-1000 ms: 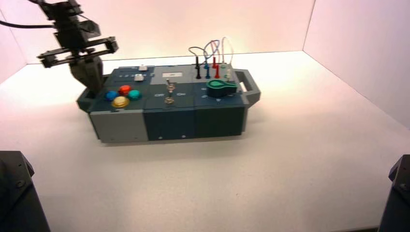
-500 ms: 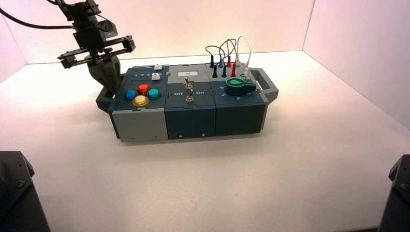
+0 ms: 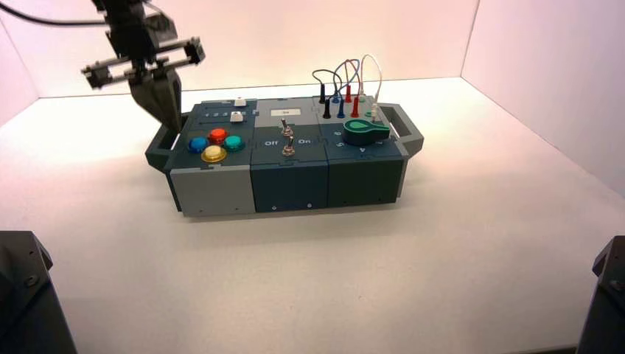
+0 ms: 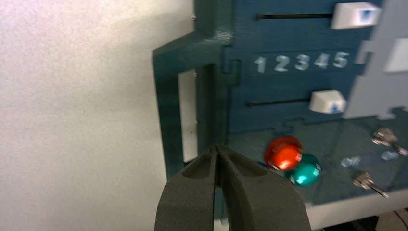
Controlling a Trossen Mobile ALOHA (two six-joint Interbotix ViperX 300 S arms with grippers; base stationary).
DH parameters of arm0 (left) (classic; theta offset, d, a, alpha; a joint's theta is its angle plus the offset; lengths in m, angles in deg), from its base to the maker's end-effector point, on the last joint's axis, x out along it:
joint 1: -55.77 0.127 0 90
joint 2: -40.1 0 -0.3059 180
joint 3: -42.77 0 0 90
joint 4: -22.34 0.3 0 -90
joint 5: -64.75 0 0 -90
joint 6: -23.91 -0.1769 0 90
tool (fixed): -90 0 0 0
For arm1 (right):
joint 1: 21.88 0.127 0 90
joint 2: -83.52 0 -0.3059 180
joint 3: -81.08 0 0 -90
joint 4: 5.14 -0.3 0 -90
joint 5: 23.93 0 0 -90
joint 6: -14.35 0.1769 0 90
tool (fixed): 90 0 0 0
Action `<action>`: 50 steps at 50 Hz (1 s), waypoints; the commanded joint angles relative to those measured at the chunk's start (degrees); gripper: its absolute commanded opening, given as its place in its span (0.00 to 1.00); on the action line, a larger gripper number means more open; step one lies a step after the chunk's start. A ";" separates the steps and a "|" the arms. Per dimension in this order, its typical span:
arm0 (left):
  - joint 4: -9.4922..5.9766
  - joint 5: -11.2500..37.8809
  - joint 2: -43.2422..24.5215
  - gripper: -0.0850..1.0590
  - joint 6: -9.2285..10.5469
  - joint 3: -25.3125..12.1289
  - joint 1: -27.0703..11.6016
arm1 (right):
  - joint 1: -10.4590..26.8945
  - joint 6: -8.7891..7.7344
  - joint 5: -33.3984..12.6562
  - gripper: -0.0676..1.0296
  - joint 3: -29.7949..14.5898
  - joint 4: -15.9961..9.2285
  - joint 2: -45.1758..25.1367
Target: Push the red button with the right gripper.
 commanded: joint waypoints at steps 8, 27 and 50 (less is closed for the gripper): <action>0.79 0.53 5.54 0.05 1.14 -1.23 -0.09 | 0.44 -1.67 -0.35 0.04 -1.58 -0.18 -1.05; 0.79 1.41 15.73 0.05 1.41 -0.79 -0.09 | 4.22 -2.20 -0.09 0.04 -5.45 -0.18 -5.63; 6.15 2.29 26.89 0.05 4.83 2.81 2.81 | 11.87 -2.99 0.79 0.04 -11.16 -0.18 -15.21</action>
